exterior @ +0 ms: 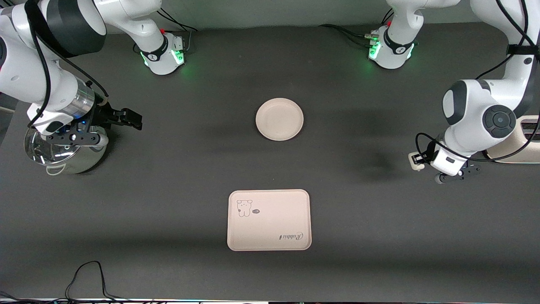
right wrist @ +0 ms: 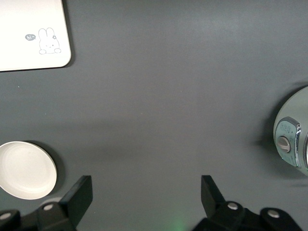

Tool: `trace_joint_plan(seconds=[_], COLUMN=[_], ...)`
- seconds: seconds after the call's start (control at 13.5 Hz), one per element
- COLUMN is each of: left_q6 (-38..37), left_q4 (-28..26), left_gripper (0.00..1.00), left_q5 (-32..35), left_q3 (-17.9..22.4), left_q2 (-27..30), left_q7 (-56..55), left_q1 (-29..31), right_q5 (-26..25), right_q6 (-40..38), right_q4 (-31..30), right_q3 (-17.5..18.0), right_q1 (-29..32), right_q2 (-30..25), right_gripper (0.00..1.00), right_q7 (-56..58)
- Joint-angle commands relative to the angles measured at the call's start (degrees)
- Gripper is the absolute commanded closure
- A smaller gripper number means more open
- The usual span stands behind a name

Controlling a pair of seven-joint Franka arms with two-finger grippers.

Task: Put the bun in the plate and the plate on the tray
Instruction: 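Lift the bun off the table with the left gripper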

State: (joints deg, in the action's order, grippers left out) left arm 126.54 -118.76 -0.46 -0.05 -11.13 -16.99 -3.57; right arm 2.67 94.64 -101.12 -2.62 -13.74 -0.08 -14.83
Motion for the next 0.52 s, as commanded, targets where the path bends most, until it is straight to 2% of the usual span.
trace_joint_plan(seconds=[0.0, 0.22, 0.44], left_q6=[-4.19, -8.31, -9.03], left_q4=[3.09, 6.08, 7.48], left_gripper=[0.89, 0.89, 0.89], left_q5=[-0.24, -0.42, -2.08], left_q3=[-0.03, -0.21, -0.38], left_q2=[0.50, 0.67, 1.29], left_q7=[-0.76, -6.89, -15.33], left_q1=[-2.22, -6.69, -12.67], right_q5=[0.76, 0.84, 3.48], right_q6=[0.29, 0.20, 1.51], right_q4=[-1.01, -2.05, -4.95], right_q3=[-0.46, -2.04, -3.80], right_q1=[-0.06, -0.06, -0.15], right_q2=[-0.98, -1.06, -2.99], right_gripper=[0.00, 0.00, 0.00], right_q7=[1.47, 2.34, 3.84])
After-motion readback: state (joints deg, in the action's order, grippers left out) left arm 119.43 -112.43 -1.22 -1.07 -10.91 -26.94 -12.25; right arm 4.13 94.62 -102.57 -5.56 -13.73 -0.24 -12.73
